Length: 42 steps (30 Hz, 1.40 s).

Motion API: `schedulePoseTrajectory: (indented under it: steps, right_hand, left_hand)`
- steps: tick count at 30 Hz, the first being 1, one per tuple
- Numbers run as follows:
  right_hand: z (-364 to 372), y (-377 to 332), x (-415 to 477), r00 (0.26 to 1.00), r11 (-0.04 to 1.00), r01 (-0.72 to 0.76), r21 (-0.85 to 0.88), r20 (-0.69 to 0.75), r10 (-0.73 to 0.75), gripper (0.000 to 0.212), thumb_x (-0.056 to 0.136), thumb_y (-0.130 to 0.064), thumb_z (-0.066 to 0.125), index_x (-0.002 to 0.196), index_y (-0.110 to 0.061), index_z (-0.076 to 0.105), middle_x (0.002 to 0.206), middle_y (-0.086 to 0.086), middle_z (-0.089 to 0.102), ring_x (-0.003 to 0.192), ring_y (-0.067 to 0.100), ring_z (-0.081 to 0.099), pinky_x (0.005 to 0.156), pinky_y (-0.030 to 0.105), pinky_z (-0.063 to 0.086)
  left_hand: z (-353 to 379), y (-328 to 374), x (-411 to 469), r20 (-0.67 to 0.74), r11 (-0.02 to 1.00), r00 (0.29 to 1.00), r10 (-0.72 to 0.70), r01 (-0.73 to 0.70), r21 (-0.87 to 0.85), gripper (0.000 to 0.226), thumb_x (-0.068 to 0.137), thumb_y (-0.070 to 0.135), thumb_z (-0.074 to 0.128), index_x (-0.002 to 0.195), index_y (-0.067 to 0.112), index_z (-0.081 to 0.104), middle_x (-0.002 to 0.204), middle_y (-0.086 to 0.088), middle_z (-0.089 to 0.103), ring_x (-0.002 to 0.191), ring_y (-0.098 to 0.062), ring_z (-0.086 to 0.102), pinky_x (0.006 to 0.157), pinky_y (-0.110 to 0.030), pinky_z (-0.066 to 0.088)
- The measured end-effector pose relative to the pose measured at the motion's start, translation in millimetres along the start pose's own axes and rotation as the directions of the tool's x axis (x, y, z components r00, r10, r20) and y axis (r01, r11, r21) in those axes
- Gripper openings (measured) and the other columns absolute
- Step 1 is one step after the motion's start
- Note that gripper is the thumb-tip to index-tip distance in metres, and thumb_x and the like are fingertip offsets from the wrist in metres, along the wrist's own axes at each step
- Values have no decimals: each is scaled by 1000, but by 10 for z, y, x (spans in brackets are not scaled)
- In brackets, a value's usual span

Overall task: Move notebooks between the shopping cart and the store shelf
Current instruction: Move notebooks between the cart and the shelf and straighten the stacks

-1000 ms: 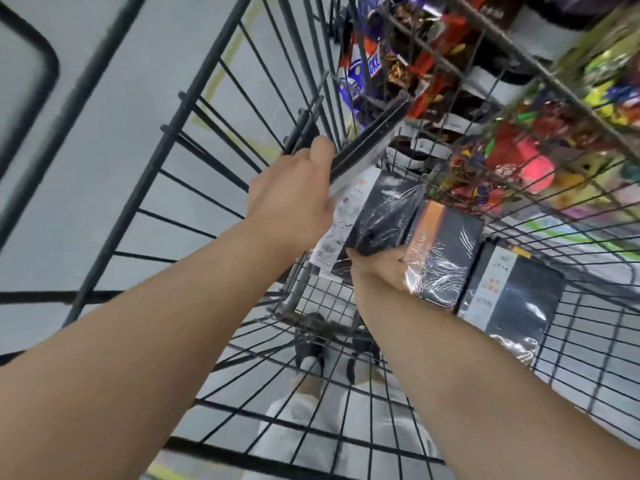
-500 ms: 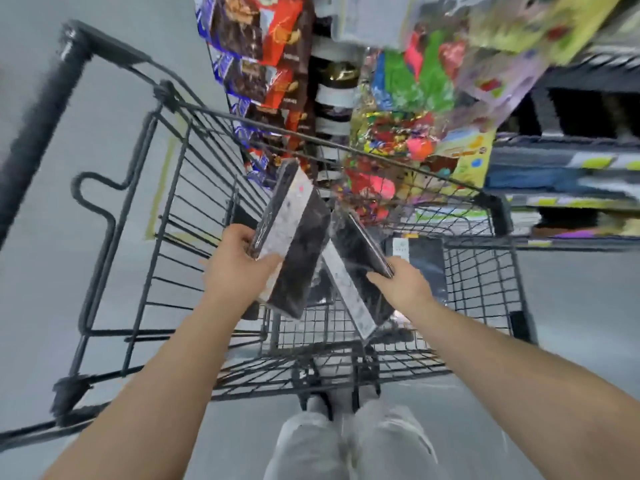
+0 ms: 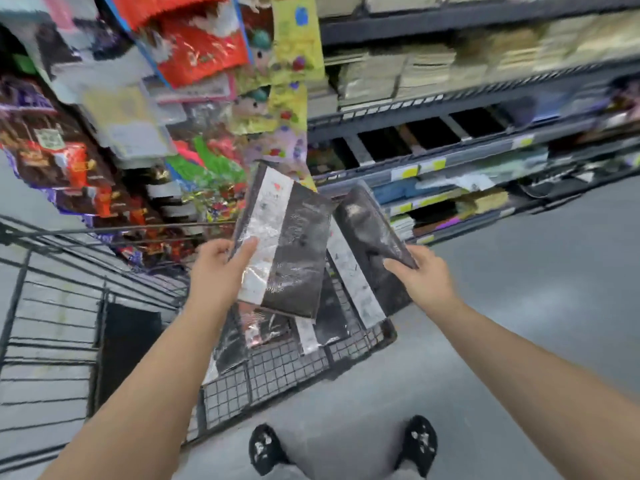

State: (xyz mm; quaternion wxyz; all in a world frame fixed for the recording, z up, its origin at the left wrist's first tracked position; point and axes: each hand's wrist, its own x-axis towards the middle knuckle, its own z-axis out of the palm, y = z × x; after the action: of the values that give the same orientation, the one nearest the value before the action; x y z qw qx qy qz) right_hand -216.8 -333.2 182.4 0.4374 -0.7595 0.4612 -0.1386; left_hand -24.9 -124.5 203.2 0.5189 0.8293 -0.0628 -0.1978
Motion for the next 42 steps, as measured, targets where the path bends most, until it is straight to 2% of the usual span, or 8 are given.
schedulePoseTrajectory:
  steps: [2, 5, 14, 21, 27, 32, 36, 42]
  right_hand:
    - [-326, 180, 141, 1000, 1000, -3, 11, -18, 3, 18, 85, -24, 68, 98, -13, 66, 80, -3, 57, 80, 18, 54, 64, 24, 33]
    - [-765, 494, 422, 999, 999, -18, 35, -28, 19, 16, 84, -27, 69, 83, -13, 61, 69, 0, 57, 71, 23, 57, 66, 30, 40]
    - [-1726, 1060, 1217, 1000, 998, 2, 63, 9, -3, 23, 82, -29, 70, 70, -18, 54, 57, -9, 44, 55, 8, 43, 50, 23, 30]
    - [-1819, 1158, 1967, 995, 1000, 22, -3, 96, -21, 25, 83, -36, 67, 69, -19, 54, 61, -5, 52, 60, 15, 51, 52, 29, 35]
    - [-1658, 1018, 2641, 989, 995, -29, 97, 150, 14, 37, 84, -29, 69, 59, -21, 43, 56, -7, 43, 54, 12, 43, 48, 22, 33]
    - [-1457, 1027, 3270, 963, 963, -168, 212, 246, 114, 25, 80, -36, 72, 83, -17, 56, 92, -2, 63, 90, 20, 60, 92, 35, 47]
    - [-1148, 1190, 3671, 911, 890, -324, 322, 361, 201, 90, 49, -60, 79, 126, -18, 56, 123, -2, 63, 115, 25, 59, 101, 47, 44]
    - [-660, 1047, 4017, 842, 790, -439, 428, 501, 197, 33, 81, -33, 72, 111, -22, 64, 116, -4, 69, 110, 17, 62, 107, 46, 39]
  left_hand:
    - [356, 169, -134, -10, 1000, 1000, 21, -20, 11, 24, 86, 40, 66, 73, 24, 53, 76, 4, 56, 69, -12, 51, 63, -31, 38]
    - [869, 269, -296, -26, 1000, 1000, 12, -12, -27, 23, 84, 38, 69, 80, 18, 58, 76, 3, 58, 68, -12, 52, 61, -27, 39]
    - [2240, 593, -633, -112, 972, 979, -169, 147, -182, 31, 87, 39, 64, 72, 18, 48, 89, -2, 56, 91, -21, 52, 86, -35, 41]
    - [2600, 736, -324, -198, 988, 970, -140, 122, -99, 37, 83, 37, 68, 66, 17, 43, 69, 1, 49, 64, -15, 46, 58, -26, 34]
    - [2816, 837, 305, -189, 986, 975, -120, 139, 88, 35, 79, 44, 71, 75, 18, 48, 71, 4, 51, 72, -20, 49, 67, -30, 36]
    - [2939, 851, 687, -204, 943, 967, -156, 207, 261, 39, 77, 51, 69, 88, 18, 52, 73, 0, 57, 73, -23, 56, 66, -32, 40]
    - [3061, 822, 872, -248, 931, 953, -174, 241, 273, 32, 79, 50, 68, 80, 23, 50, 72, 5, 55, 65, -9, 51, 60, -31, 37]
    - [3296, 635, 1082, -302, 947, 925, -231, 285, 148, 33, 74, 50, 73, 75, 24, 51, 72, 4, 59, 69, -17, 57, 67, -33, 44]
